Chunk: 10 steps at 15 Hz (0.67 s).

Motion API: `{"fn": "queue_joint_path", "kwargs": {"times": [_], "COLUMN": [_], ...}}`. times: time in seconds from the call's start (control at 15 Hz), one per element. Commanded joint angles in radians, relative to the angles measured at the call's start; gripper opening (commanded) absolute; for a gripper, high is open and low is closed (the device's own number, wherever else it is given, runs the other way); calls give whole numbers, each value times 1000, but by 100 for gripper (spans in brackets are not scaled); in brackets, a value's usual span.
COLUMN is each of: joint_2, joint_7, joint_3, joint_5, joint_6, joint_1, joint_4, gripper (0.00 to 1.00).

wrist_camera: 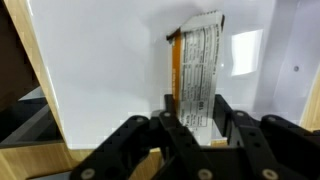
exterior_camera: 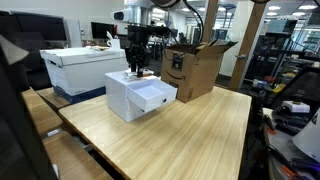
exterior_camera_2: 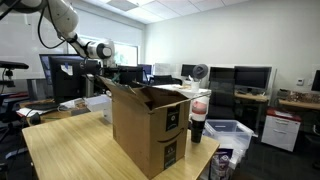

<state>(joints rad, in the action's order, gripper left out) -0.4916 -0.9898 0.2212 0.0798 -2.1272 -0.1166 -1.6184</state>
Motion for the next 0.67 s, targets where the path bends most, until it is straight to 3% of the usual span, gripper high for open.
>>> {"fn": "queue_joint_path", "kwargs": {"times": [0.0, 0.6], "joint_2": [32, 31], "joint_7": [-52, -68], "joint_3": [4, 3], "joint_5": [-5, -8], "joint_6": [-11, -14], "joint_1": [13, 13], "joint_4": [-44, -55], "gripper": [16, 16]}}
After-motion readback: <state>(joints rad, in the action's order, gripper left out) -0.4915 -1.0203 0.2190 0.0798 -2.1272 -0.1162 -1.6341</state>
